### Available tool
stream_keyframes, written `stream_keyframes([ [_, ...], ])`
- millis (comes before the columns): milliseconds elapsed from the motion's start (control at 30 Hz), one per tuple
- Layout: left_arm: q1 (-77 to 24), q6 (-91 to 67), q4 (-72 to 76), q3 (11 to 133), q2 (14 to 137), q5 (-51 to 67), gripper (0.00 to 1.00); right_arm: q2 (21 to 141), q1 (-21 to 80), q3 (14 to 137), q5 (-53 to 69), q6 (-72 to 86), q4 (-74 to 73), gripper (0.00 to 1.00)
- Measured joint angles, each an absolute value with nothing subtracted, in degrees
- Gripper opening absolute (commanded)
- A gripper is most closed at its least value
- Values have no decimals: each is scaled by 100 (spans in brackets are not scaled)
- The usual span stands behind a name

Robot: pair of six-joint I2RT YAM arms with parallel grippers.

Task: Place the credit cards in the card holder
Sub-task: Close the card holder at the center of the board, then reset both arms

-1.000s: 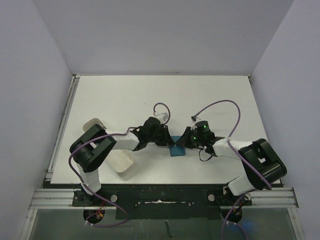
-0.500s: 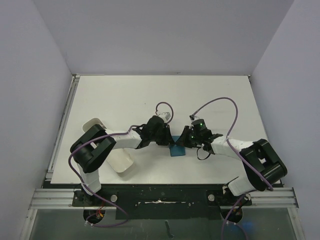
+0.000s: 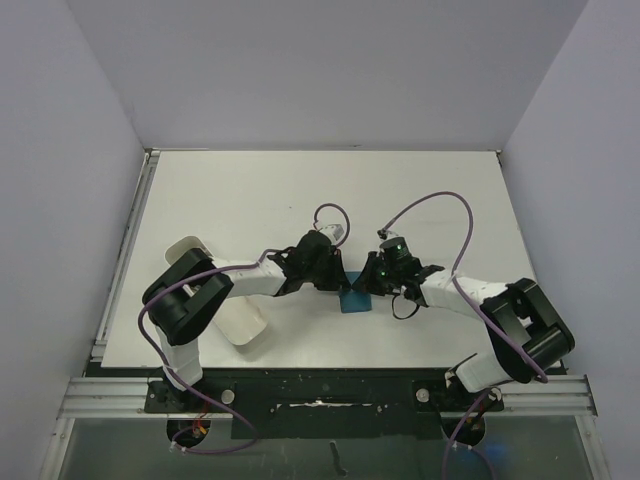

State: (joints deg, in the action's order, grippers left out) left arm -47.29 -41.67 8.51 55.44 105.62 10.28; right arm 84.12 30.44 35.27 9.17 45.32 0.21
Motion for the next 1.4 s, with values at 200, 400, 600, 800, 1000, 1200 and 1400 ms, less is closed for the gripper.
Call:
stream_keyframes([
  [200,-4729,-4165,639,5677,10589,956,0,8567,3048,3452,899,4591,259,0],
  [400,-4729,-4150,331,5824,10593,834,0,8591,3116,3339,873,4720,554,3],
  [600,-4729,-4180,252,5828,10547,768,7,8501,3210,3592,725,4646,163,23],
  [800,-4672,-4239,-1,5774,10167,556,17,8149,3245,3964,600,4469,-777,50],
  [1000,-4604,-4237,-113,5704,8993,298,35,7098,3245,4130,401,4414,-1444,81],
  [1200,-4598,-4099,-178,5680,7599,115,49,5723,3245,4303,-14,4357,-2180,98],
  [1400,-4598,-3920,-390,5551,6296,-62,63,4707,3247,4821,-626,4193,-3050,98],
])
